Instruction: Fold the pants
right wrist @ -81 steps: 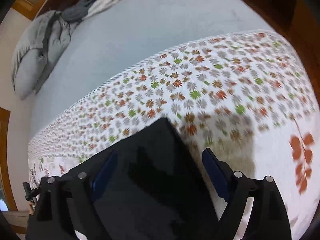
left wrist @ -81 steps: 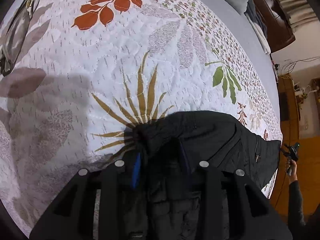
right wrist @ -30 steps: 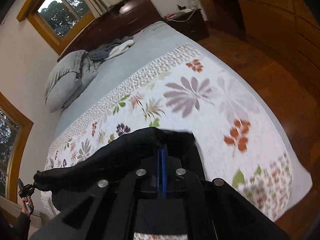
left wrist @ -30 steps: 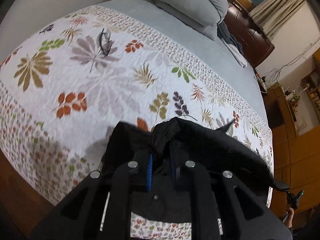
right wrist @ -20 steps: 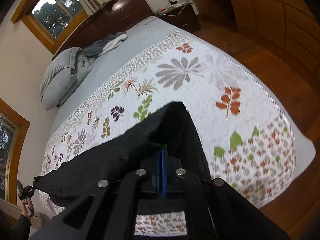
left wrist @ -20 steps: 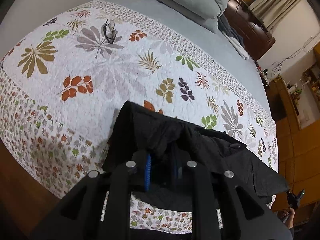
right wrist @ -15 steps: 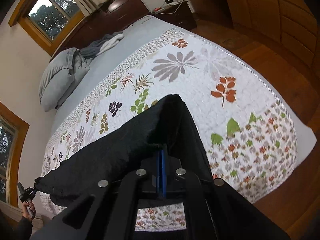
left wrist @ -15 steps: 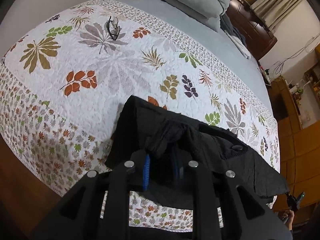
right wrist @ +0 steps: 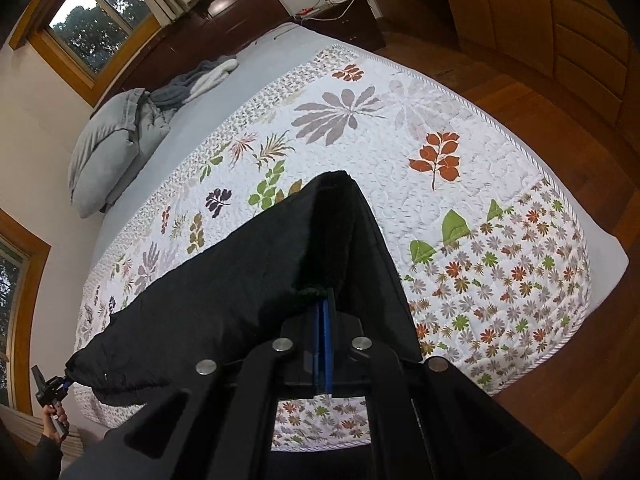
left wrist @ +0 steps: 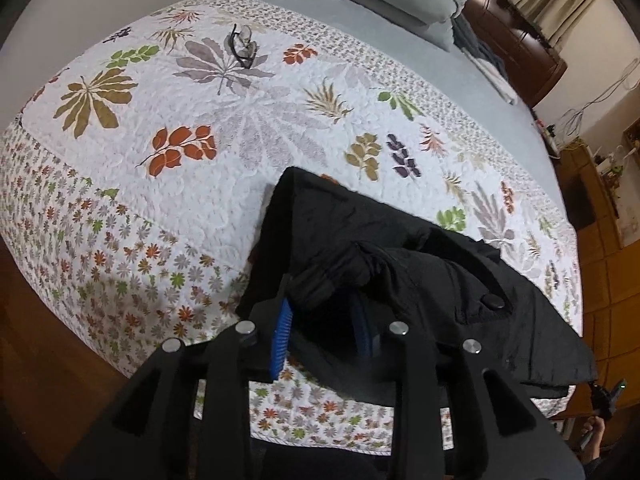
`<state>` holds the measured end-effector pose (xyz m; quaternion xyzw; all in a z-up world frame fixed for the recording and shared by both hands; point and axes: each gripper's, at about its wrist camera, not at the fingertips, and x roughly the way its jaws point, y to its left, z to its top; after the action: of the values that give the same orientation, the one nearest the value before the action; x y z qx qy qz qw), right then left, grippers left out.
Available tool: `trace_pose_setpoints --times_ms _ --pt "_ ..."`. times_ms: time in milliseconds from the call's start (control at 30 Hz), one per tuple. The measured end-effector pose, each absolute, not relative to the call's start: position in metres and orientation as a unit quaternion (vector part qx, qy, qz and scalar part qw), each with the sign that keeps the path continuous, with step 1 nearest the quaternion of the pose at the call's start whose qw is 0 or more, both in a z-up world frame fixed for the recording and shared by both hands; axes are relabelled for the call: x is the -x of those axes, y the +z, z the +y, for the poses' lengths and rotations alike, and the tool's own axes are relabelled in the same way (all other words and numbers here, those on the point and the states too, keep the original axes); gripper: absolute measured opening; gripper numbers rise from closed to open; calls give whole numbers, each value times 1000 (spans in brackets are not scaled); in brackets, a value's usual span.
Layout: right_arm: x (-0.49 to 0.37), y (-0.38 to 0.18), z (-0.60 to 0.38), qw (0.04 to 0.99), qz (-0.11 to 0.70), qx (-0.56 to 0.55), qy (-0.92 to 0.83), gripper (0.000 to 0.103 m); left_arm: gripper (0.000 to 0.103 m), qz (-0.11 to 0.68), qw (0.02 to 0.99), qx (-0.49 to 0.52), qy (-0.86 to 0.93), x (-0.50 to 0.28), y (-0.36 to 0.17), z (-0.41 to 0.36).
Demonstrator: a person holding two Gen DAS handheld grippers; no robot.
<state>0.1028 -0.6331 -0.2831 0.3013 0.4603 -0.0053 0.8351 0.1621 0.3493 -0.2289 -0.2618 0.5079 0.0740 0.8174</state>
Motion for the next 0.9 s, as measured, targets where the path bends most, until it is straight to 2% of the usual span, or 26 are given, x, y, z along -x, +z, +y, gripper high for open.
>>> trace_pose_setpoints --times_ms 133,200,267,333,400,467,633,900 --pt "-100 -291 -634 830 467 -305 -10 2 39 522 811 242 106 -161 -238 351" --pt "-98 -294 -634 828 471 -305 -11 5 54 525 808 237 124 -158 -242 354" --pt "-97 -297 -636 824 476 -306 -16 8 76 526 806 221 157 -153 -246 357" --pt "-94 -301 -638 820 483 -308 -23 11 84 528 803 208 182 -148 -248 361" --pt "-92 -307 -639 814 491 -309 -30 14 87 532 795 205 208 -142 -251 367" --pt "-88 -312 -641 807 497 -317 -39 22 88 535 778 209 256 -131 -255 378" --pt "-71 -325 -649 786 489 -375 -47 34 90 500 749 306 307 -92 -258 406" --pt "-43 -341 -650 736 407 -541 -4 36 93 428 770 424 211 -67 -260 385"
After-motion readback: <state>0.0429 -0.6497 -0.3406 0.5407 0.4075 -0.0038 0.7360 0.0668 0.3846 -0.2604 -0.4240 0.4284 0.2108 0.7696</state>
